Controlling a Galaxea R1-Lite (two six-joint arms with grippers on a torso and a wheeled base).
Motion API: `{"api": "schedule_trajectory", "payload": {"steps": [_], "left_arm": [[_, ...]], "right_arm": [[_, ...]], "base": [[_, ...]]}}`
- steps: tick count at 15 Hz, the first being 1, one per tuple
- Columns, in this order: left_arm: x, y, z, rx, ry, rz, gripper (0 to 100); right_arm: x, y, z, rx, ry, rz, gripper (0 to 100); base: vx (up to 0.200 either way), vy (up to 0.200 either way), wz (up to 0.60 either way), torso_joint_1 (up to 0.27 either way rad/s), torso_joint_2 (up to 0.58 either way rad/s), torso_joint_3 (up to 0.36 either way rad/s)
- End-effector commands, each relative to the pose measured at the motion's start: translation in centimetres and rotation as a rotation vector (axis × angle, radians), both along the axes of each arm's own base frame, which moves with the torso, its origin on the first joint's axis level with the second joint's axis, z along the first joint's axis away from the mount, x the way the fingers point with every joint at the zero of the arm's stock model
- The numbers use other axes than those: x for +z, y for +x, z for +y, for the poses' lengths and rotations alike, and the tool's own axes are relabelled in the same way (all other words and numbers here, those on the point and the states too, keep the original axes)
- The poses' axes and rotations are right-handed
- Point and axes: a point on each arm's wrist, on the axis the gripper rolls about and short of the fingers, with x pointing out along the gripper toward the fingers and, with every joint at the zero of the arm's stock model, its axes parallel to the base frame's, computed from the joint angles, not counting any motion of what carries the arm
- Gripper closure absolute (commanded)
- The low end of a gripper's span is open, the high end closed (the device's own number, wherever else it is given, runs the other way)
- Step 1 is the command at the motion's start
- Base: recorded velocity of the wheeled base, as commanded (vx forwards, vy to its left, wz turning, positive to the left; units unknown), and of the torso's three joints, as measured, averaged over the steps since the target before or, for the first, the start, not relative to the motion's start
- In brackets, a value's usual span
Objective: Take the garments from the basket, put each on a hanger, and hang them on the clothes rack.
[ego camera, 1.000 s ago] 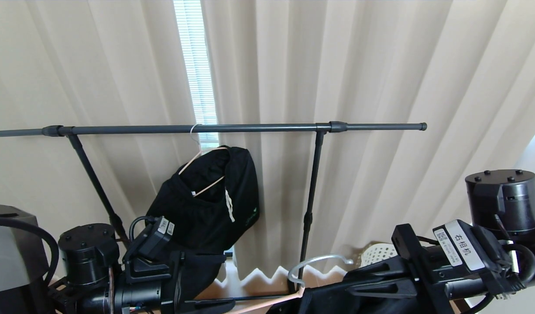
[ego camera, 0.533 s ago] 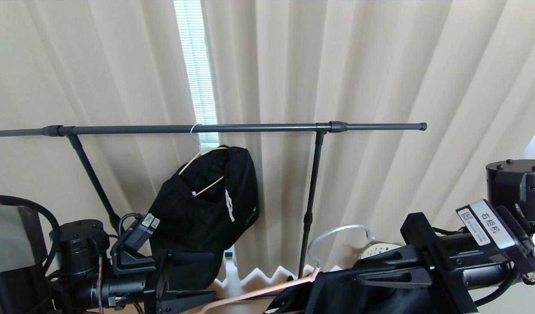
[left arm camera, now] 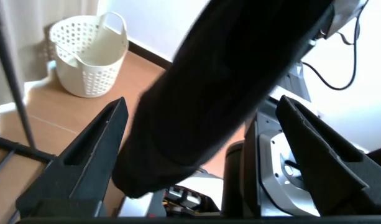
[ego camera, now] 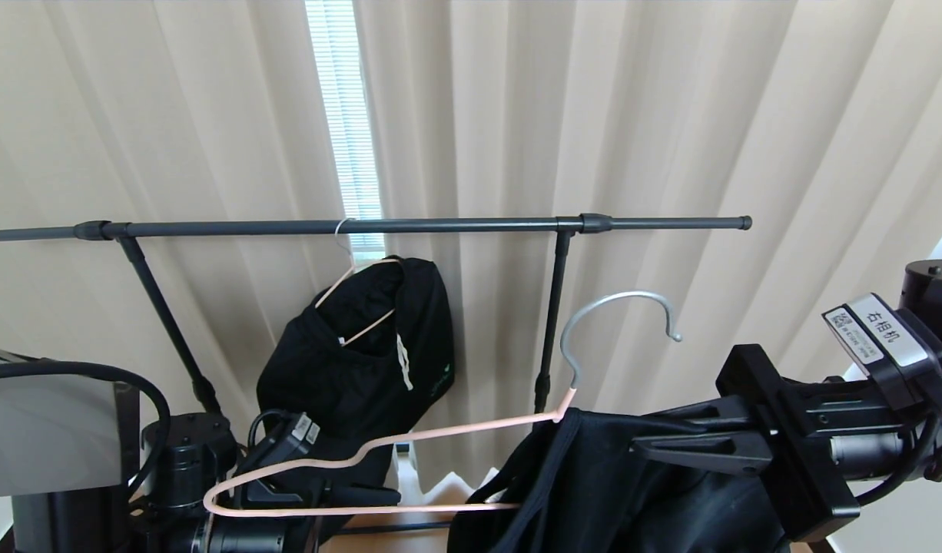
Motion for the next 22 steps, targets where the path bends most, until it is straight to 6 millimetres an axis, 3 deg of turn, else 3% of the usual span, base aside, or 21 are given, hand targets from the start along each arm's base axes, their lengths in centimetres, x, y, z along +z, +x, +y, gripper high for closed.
{"api": "schedule_trajectory", "payload": {"steps": [1,9,19,20,22], "left_arm": [[-0.3,-0.1,-0.7,-0.03,0.002,0.013,0],[-0.9,0.7,-2.2,-0.072,-0.005,0.037,0],[-1.8,0.1,-4.7,-0.173,0.002,0.054,0],[-1.8,0.1,-4.7,-0.172,0.003,0.057,100],[-1.8,0.0,-4.7,-0.172,0.003,0.059,100]], "right_arm": [[0.0,-0.3,0.0,0.009,0.002,-0.003,100],[-0.2,-1.2,1.1,0.075,0.001,0.024,100],[-0.5,-1.9,2.6,0.148,-0.006,0.034,100],[-0.5,-1.9,2.6,0.147,-0.006,0.034,100],[-0.5,-1.9,2.5,0.147,-0.006,0.034,100]], "base": [[0.0,0.0,0.0,0.0,0.0,0.0],[0.0,0.0,0.0,0.0,0.0,0.0],[0.0,0.0,0.0,0.0,0.0,0.0],[0.0,0.0,0.0,0.0,0.0,0.0],[0.0,0.0,0.0,0.0,0.0,0.0]]}}
